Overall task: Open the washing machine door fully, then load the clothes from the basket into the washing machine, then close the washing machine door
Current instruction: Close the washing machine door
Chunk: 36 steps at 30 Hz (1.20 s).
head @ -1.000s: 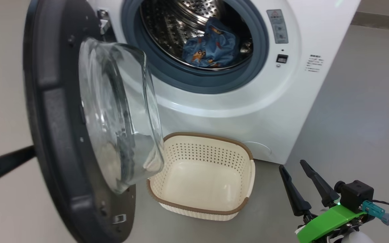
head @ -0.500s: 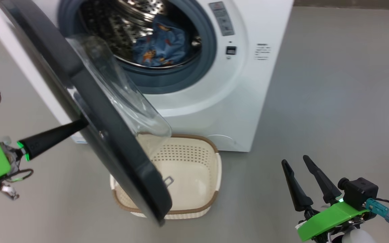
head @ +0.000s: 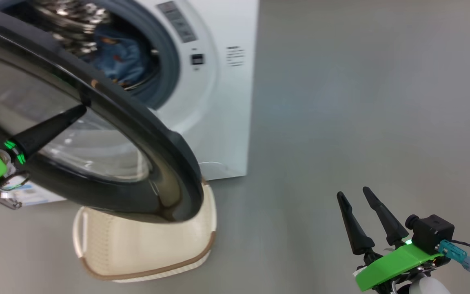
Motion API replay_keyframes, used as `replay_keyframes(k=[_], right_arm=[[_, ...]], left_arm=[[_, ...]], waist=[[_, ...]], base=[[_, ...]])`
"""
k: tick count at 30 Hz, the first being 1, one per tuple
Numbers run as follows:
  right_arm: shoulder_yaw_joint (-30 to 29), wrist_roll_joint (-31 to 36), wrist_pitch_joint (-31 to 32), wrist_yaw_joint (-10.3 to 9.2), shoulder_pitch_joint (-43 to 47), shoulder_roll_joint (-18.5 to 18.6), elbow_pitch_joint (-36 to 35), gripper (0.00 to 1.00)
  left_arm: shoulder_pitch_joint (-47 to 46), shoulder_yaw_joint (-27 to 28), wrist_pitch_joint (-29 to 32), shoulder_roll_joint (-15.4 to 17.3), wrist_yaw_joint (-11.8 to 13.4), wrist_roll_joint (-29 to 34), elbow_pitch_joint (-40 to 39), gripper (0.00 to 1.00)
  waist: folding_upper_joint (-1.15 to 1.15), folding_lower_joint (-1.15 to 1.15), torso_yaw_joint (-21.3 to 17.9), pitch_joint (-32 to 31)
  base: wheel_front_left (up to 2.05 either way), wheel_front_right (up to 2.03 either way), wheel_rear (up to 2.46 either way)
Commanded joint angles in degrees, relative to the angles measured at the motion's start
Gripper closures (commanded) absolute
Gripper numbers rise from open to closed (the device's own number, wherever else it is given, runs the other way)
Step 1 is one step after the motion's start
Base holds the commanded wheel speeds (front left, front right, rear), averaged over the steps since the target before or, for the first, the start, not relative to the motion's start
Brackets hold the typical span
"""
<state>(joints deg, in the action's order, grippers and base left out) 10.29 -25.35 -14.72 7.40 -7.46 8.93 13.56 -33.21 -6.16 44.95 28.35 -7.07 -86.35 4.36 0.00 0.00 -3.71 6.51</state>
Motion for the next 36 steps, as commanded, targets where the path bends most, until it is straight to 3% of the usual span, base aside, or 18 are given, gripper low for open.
replay_keyframes(k=[1,22,23,24,31,34,35,36], right_arm=[[1.1,0.0,-0.3,0.09,-1.1,0.0,-1.6,0.00],[0.4,-0.1,-0.3,0.09,1.7,1.9,-1.4,0.00],[0.4,-0.2,-0.3,0.09,1.9,2.0,-1.4,0.00],[0.4,-0.2,-0.3,0.09,1.9,2.1,-1.5,0.00],[0.8,-0.3,-0.3,0.09,2.7,2.9,-1.6,0.00],[0.7,-0.4,-0.3,0.09,3.1,3.3,-1.7,0.00],[0.6,-0.4,-0.3,0.09,3.1,3.4,-1.7,0.00],[0.5,-0.4,-0.3,0.09,3.1,3.5,-1.7,0.00]], left_arm=[[-3.3,2.5,-1.0,2.7,-0.4,0.8,-0.9,1.00],[15.4,3.7,-13.8,5.7,-0.4,0.6,-4.6,1.00],[16.8,3.8,-14.9,5.9,-0.4,1.0,-4.8,0.95],[18.2,3.7,-16.1,6.1,-0.4,1.6,-5.2,0.81],[27.7,3.9,-25.2,4.6,-0.4,1.2,-6.0,0.50],[31.0,3.8,-28.3,4.0,-0.4,0.9,-5.7,0.25],[31.8,3.6,-29.2,3.7,-0.4,0.8,-5.6,0.09],[32.5,3.3,-30.2,3.5,-0.4,0.9,-5.3,0.00]], waist=[[0.00,0.00,-3.3,0.8],[0.00,0.00,1.0,-3.6],[0.00,0.00,1.2,-3.7],[0.00,0.00,1.3,-3.8],[0.00,0.00,1.4,-4.5],[0.00,0.00,1.4,-4.4],[0.00,0.00,1.4,-4.3],[0.00,0.00,1.4,-4.1]], base=[[0.00,0.00,0.00],[0.00,0.00,0.00],[0.00,0.00,0.00],[0.00,0.00,0.00],[0.00,0.00,0.00],[0.00,0.00,0.00],[0.00,0.00,0.00],[0.00,0.00,0.00]])
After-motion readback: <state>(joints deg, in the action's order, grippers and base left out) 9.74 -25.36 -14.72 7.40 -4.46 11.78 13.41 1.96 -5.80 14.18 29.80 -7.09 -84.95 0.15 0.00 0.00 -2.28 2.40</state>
